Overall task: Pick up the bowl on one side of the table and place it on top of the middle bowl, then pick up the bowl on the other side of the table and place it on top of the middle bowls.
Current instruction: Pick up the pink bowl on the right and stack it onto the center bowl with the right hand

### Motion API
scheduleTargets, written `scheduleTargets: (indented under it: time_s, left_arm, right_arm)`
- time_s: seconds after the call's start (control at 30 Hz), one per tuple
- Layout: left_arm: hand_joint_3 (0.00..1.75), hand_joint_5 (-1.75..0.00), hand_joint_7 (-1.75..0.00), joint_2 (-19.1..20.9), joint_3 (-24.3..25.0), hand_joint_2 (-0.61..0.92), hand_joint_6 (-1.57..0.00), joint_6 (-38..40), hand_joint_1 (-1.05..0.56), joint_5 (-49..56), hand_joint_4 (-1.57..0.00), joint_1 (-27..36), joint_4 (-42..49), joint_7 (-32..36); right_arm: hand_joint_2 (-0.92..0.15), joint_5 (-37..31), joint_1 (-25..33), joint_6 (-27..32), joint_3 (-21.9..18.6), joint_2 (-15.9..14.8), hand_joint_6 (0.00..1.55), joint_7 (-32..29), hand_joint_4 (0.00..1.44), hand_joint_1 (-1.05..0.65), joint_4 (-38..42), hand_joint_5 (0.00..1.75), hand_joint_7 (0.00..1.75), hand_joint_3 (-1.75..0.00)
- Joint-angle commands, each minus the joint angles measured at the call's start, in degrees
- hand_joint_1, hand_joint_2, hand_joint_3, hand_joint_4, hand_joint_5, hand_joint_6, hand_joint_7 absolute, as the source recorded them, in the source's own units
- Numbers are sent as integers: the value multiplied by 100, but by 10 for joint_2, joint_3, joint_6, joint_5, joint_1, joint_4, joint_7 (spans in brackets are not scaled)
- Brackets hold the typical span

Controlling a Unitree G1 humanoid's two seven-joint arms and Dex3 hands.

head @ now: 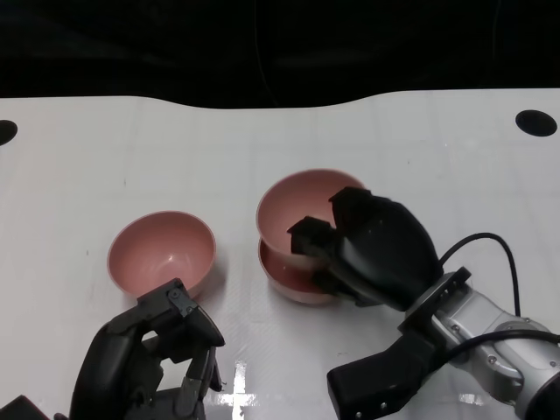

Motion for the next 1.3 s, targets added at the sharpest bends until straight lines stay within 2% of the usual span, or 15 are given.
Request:
scheduleTargets:
  time_s: [0.03,0.27,0.3,0.33,0.4,0.43,0.47,0.5,0.53,0.6,0.67,0.8,1.3]
  left_arm:
    - [122,-175,-153,3,1,46,-75,4,-26,1,-82,7,-11,4]
    - [125,-175,-153,1,0,46,-75,1,-25,5,-82,10,-13,6]
    - [125,-175,-153,1,0,46,-75,2,-26,6,-83,10,-13,6]
    - [124,-175,-153,0,0,45,-75,2,-26,9,-83,10,-14,9]
    - [124,-175,-154,-1,0,46,-75,2,-26,13,-83,11,-15,11]
    - [124,-175,-154,-1,0,46,-74,2,-26,12,-83,11,-16,10]
    - [124,-175,-154,-2,0,46,-74,3,-26,9,-83,11,-15,8]
    - [124,-175,-153,-2,0,46,-74,3,-26,8,-83,10,-14,7]
    - [124,-175,-153,-3,0,45,-75,2,-26,8,-83,9,-12,7]
    - [122,-174,-152,-3,1,46,-75,3,-26,7,-83,6,-9,5]
    - [122,-175,-152,-2,0,46,-76,8,-26,4,-83,6,-11,2]
    - [123,-175,-151,0,-2,47,-75,11,-26,6,-83,10,-19,0]
    - [123,-175,-154,9,14,46,-75,10,-24,-2,-83,-14,8,-2]
  right_arm:
    - [-49,-5,-20,3,8,0,78,-8,96,-26,23,175,162,-85]
    - [-54,-4,-29,7,25,11,73,-14,96,-26,60,175,169,-82]
    - [-57,-4,-30,7,26,12,77,-13,95,-26,63,175,156,-78]
    - [-58,1,-29,10,25,13,78,4,95,-26,64,175,151,-76]
    - [-66,8,-28,12,24,13,83,25,83,-28,63,165,105,-60]
    - [-68,21,-26,14,22,12,85,59,82,-28,57,164,97,-56]
    - [-77,33,-24,19,19,11,78,95,78,-33,46,129,74,-47]
    - [-86,46,-21,25,16,8,71,134,73,-42,35,82,41,-39]
    - [-89,57,-19,29,13,7,64,165,65,-50,24,59,24,-37]
    - [-91,71,-13,39,9,4,54,205,53,-60,6,33,7,-38]
    - [-92,77,-4,53,5,2,46,227,43,-68,-15,23,2,-39]
    - [-92,83,14,69,-5,-10,37,248,34,-75,-61,19,0,-45]
    - [-92,98,75,96,-68,-60,32,319,30,-82,-239,22,0,-54]
